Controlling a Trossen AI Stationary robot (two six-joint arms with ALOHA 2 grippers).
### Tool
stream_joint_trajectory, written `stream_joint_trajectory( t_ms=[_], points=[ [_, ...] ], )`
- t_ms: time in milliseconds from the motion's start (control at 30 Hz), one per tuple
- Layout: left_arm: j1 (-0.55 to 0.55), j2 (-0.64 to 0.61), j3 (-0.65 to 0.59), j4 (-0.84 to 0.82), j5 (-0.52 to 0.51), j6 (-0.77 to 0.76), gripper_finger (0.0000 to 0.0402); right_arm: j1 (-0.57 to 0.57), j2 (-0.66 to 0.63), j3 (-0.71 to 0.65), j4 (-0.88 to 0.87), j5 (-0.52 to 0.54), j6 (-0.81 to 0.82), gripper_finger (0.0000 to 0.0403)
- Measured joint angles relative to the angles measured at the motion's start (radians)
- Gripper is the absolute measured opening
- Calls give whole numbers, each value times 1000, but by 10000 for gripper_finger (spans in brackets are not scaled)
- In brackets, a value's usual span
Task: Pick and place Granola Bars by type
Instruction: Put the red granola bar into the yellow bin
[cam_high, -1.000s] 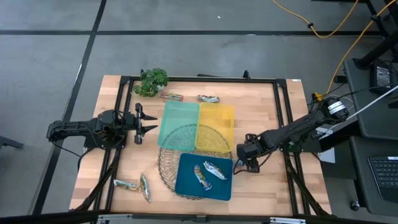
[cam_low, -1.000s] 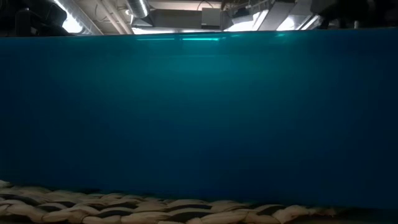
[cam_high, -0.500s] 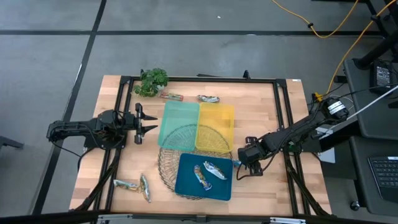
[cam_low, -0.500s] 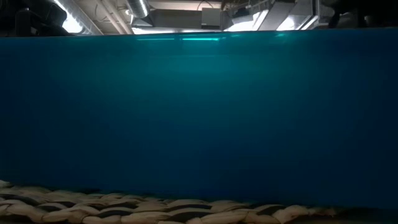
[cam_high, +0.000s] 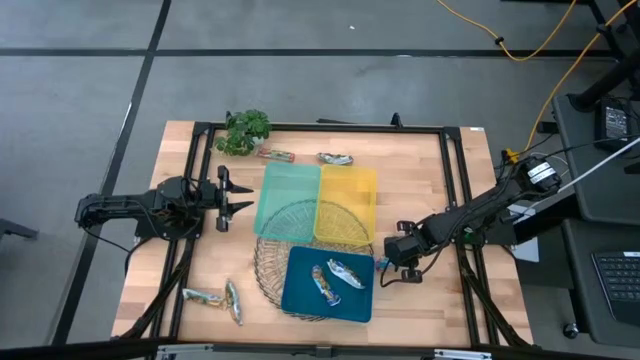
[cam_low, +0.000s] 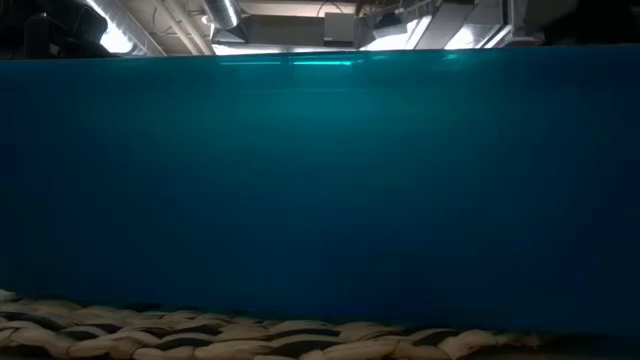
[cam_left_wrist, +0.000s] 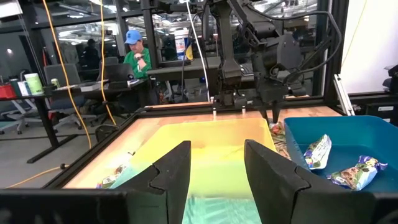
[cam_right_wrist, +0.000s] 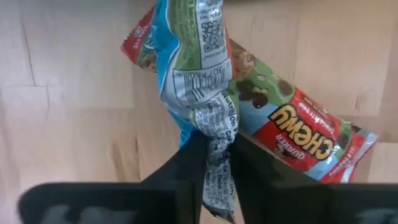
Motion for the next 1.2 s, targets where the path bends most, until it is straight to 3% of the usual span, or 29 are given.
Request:
stream_joint_trajectory(
  t_ms=[300,800,1200],
  points=[
    [0,0,0,0,0,0,143,0,1,53,-40,-11,-6,43],
    [0,0,0,0,0,0,143,0,2,305,-393,-8,-53,41],
    [0,0,0,0,0,0,143,-9,2,576,-506,128,-92,41]
  ],
)
